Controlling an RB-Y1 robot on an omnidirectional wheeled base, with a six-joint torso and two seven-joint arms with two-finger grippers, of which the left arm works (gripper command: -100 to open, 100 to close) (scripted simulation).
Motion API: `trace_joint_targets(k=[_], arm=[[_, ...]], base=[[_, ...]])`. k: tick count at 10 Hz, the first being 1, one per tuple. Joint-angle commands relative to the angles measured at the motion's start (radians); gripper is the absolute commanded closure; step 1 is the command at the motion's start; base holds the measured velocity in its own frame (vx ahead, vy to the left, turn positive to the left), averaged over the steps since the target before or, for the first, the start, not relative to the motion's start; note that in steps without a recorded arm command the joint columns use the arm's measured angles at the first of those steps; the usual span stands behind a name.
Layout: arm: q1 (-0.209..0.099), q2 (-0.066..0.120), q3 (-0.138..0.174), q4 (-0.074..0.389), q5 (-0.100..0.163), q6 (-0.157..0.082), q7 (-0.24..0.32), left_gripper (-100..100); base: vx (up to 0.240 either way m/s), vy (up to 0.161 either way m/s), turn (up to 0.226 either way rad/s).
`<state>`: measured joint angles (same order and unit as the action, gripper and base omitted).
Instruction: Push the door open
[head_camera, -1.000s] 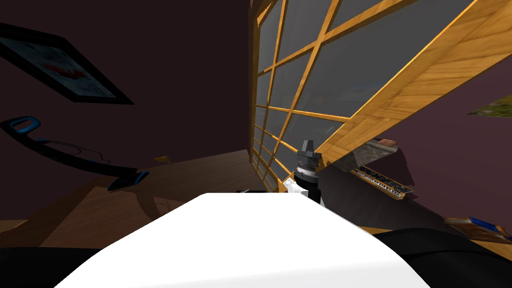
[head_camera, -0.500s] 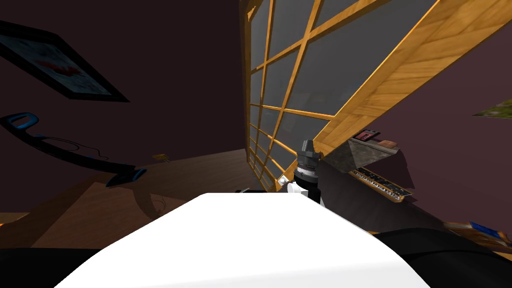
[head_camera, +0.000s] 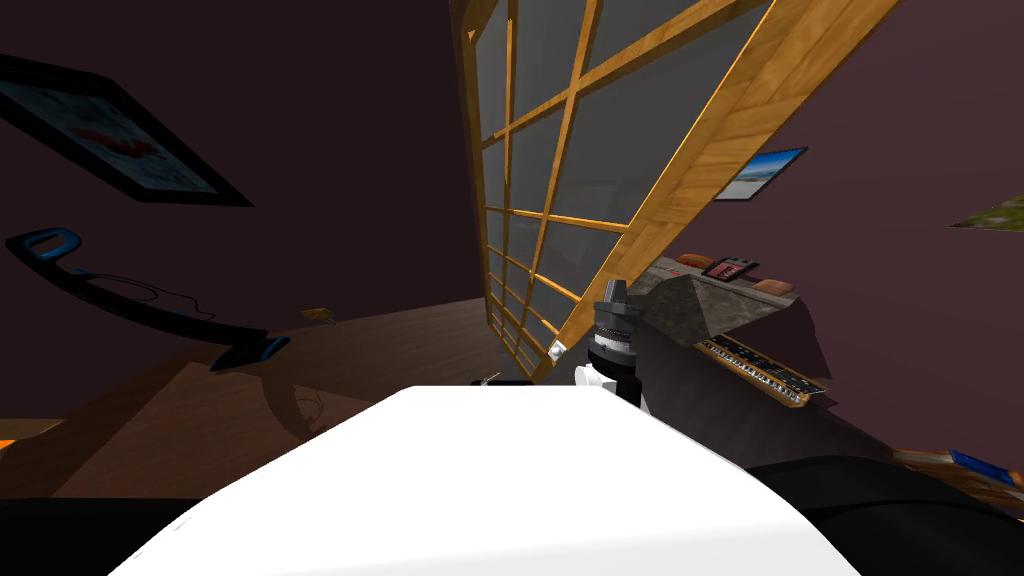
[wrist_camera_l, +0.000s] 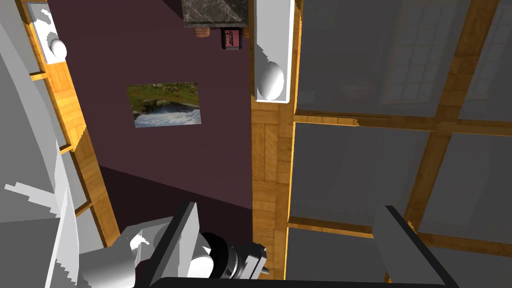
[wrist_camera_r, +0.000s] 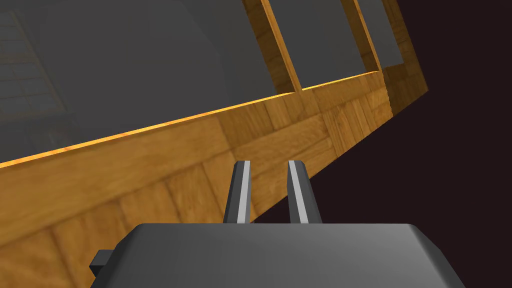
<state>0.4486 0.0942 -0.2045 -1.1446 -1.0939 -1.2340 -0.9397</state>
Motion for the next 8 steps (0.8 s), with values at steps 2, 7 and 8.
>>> trace_joint_targets(k=[2, 7, 8], arm=[[-0.005, -0.002, -0.002, 0.004, 0.001, 0.008, -0.001, -100], [-0.030, -0.014, -0.011, 0.015, 0.004, 0.041, 0.000, -100], [-0.037, -0.019, -0.013, 0.018, 0.005, 0.050, 0.000, -100]], base=[[0.013, -0.102, -0.004], [0.091, -0.179, -0.018], [0.098, -0.213, -0.042]])
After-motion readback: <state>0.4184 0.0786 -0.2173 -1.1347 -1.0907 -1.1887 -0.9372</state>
